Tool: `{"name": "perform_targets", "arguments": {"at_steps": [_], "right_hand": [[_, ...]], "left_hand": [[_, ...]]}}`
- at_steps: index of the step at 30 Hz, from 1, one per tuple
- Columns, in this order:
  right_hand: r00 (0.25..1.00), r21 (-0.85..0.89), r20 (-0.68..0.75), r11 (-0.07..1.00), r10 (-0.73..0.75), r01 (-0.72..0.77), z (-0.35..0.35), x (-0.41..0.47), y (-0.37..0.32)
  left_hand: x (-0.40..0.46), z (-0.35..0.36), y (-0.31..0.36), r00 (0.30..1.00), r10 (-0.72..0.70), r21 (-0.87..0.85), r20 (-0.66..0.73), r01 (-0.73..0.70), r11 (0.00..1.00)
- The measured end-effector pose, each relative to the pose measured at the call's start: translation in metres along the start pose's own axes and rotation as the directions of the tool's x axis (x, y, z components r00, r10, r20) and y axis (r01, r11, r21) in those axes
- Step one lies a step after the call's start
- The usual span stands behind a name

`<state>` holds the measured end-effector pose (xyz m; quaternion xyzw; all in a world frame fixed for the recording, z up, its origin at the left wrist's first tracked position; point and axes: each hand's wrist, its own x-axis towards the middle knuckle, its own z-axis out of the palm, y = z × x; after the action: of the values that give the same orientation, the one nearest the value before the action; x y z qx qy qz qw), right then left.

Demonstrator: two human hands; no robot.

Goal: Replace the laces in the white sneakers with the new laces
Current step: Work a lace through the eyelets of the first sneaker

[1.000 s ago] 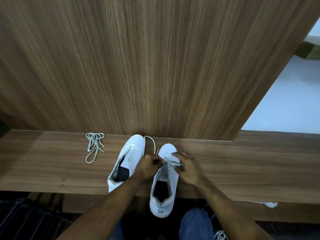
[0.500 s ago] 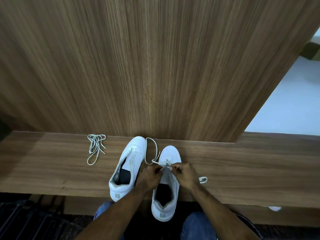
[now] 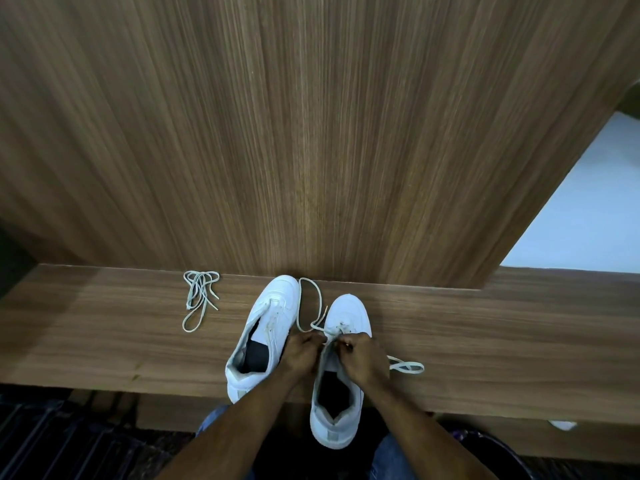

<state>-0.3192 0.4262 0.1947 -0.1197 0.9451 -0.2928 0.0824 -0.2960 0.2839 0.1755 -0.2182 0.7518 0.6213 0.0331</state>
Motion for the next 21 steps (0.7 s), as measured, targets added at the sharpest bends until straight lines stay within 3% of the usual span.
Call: {"name": "perform_targets", "arguments": {"at_steps": [3,7,11,13,16,18,21], "right_hand": [[1.000,-0.023,0.004,1.000,-0.022,0.022,-0.002,0.002,-0.001],[0.999,-0.051,0.018,0.998,-0.047,0.048,-0.005,0.001,-0.001],[0.997,-0.067,0.017,0.995,-0.075,0.076,-0.008,-0.001,0.000],[0.995,-0.111,0.007,0.989,-0.099,0.099,-0.011,-0.004,0.003],[0.992,-0.156,-0.008,0.980,-0.128,0.126,-0.017,-0.009,0.006],[0.992,-0.179,0.006,0.976,-0.127,0.126,-0.020,-0.014,0.008],[0.990,-0.165,0.076,0.978,-0.120,0.131,-0.023,-0.020,0.014]], "left_hand": [[0.002,0.000,0.006,0.991,-0.130,-0.032,-0.014,0.130,0.991],[0.000,0.003,0.021,0.990,-0.141,0.227,0.026,0.131,0.965],[0.012,0.001,0.022,0.994,-0.092,0.258,-0.057,0.104,0.960],[0.005,-0.002,0.029,0.984,-0.164,0.062,-0.072,0.168,0.984],[0.005,-0.016,0.050,0.962,-0.237,-0.358,-0.136,0.176,0.917],[0.010,-0.036,0.070,0.953,-0.251,-0.562,-0.169,0.116,0.819],[0.026,-0.081,0.096,0.935,-0.297,-0.817,-0.193,0.014,0.576]]}}
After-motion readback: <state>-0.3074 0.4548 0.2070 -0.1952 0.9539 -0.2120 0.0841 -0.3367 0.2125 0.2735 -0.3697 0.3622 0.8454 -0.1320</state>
